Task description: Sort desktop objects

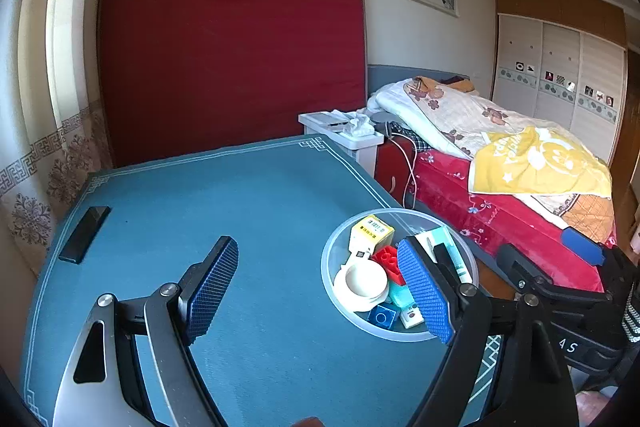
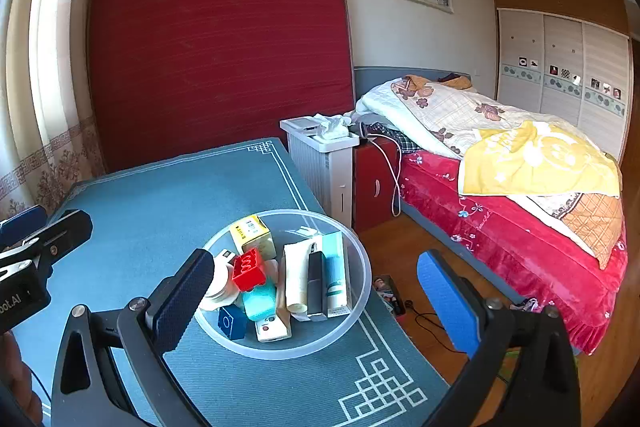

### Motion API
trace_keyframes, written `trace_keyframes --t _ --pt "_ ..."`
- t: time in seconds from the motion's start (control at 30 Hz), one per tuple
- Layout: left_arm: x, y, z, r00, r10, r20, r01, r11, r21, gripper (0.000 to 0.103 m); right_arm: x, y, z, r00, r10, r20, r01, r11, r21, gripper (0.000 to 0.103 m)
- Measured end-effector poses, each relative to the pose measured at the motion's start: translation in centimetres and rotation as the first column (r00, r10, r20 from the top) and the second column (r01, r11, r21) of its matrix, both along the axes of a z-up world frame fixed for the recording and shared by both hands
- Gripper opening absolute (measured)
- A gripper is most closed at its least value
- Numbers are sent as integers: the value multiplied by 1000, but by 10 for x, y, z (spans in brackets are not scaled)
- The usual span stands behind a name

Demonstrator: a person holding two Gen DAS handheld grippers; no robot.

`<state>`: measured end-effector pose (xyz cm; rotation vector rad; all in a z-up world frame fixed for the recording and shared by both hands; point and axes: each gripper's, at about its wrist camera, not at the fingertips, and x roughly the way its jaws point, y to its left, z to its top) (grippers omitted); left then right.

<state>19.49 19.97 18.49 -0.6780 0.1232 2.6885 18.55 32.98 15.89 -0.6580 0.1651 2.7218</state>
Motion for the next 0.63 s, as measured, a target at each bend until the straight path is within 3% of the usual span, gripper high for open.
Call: trace_keyframes --t 0.63 --pt "-1 -1 -7 1000 -30 10 30 1000 -1 85 -5 -7 -11 999 27 45 -28 1000 11 102"
